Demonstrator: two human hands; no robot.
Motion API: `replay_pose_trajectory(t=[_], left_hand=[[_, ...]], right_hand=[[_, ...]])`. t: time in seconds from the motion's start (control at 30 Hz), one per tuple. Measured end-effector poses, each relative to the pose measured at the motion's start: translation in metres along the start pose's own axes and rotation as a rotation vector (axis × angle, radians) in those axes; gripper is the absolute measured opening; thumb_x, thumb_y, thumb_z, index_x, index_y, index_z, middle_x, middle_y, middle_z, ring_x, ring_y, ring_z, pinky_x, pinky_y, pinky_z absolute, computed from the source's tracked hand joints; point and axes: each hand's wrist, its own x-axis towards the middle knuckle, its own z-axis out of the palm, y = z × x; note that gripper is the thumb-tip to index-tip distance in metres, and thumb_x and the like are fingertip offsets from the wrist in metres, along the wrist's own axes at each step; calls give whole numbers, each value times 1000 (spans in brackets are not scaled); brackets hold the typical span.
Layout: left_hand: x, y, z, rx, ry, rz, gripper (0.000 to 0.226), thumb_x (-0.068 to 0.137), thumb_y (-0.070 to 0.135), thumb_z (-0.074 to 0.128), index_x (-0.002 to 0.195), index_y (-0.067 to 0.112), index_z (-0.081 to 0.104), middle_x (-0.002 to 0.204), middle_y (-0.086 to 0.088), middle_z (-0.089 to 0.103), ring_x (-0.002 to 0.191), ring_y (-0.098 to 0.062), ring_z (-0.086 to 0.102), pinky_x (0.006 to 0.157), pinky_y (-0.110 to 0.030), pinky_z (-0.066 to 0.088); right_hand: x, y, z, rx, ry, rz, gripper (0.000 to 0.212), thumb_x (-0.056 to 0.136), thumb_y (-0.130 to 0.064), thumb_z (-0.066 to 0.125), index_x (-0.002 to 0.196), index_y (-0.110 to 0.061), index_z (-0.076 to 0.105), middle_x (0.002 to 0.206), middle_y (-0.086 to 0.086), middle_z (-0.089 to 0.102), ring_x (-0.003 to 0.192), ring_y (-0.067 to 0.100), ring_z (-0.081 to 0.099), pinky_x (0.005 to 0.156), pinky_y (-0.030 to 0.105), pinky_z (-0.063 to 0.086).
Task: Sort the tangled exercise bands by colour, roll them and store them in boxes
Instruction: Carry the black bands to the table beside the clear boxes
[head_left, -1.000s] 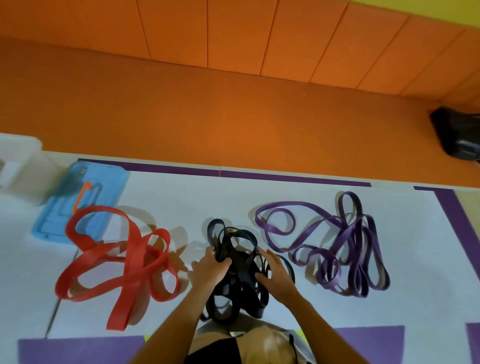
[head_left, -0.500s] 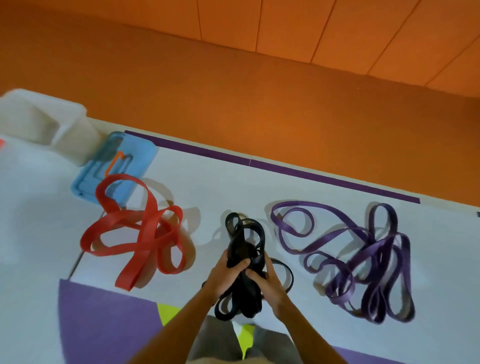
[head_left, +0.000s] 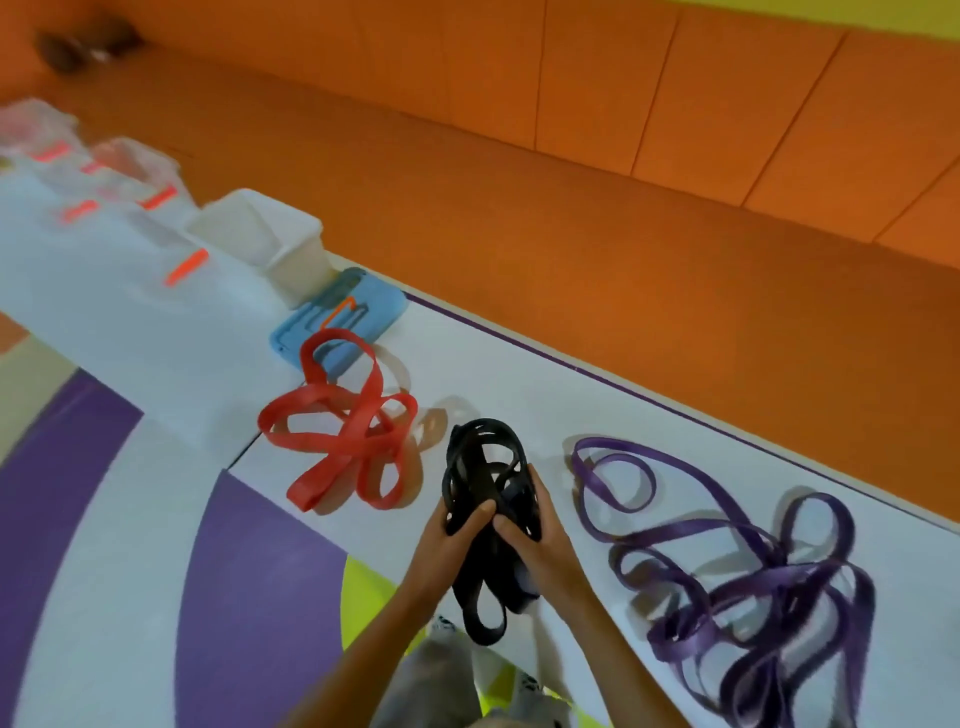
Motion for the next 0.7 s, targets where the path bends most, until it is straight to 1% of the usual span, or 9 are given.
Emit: replay_pose_trajectory(t=[0.1,0.17,0.23,0.33,0.4,0.5,0.57,0.63,0.7], left_hand=[[-16,14,-12,-76,38,43,26,100,41,69,126,42,71,125,2,78,116,-18,75,93,-28,61],[-24,24,-24,-114,84,96,31,98,44,67,130,42,68,128,2,76,117,-17,74,93,-28,62],[-30,33,-43,-158,134,141,39,98,45,65,137,41,63,131,5,75,120,-16,73,91,-28,62],[-37,43,-81,-226,211,225,45,99,45,63,143,43,57,135,6,72,122,-15,71,96,-34,61],[-40,48,-111,-251,258,254,45,99,47,65,144,44,56,138,5,71,124,-17,70,100,-37,60],[-43,55,-168,-251,350,289,48,93,52,69,140,44,60,135,6,73,123,-15,71,98,-27,60],[-45,58,-215,-272,415,320,54,88,55,70,139,41,61,132,7,74,122,-14,71,97,-30,60],[-46,56,-265,-300,454,350,56,88,53,71,140,38,61,132,8,74,122,-12,71,100,-33,59],[-49,54,-311,-334,478,358,54,87,52,73,137,37,63,132,6,74,121,-13,72,98,-33,60]], right_hand=[[-5,-28,15,-49,-20,-61,86,78,-67,71,152,-61,28,133,-38,56,124,-6,58,103,23,49],[-4,-48,27,-102,-39,-106,84,79,-68,67,153,-60,28,137,-30,56,127,-1,57,105,26,49],[2,-68,42,-124,-67,-155,82,81,-65,65,154,-57,29,144,-23,56,132,2,55,108,29,48],[10,-94,79,-158,-128,-222,81,82,-62,65,155,-55,30,147,-21,55,136,2,53,112,32,47],[15,-106,113,-168,-165,-256,77,83,-62,65,153,-59,32,145,-27,55,135,0,53,111,29,48],[23,-125,175,-174,-213,-279,70,84,-59,66,148,-62,37,138,-31,59,132,0,56,111,34,50],[27,-135,224,-170,-240,-302,68,87,-54,68,149,-55,41,140,-26,60,132,1,56,114,41,49],[30,-142,274,-194,-271,-321,69,91,-49,69,153,-47,40,145,-21,59,137,3,54,117,45,45],[33,-147,322,-203,-294,-323,71,92,-51,69,155,-47,36,147,-22,57,139,2,51,118,45,42]])
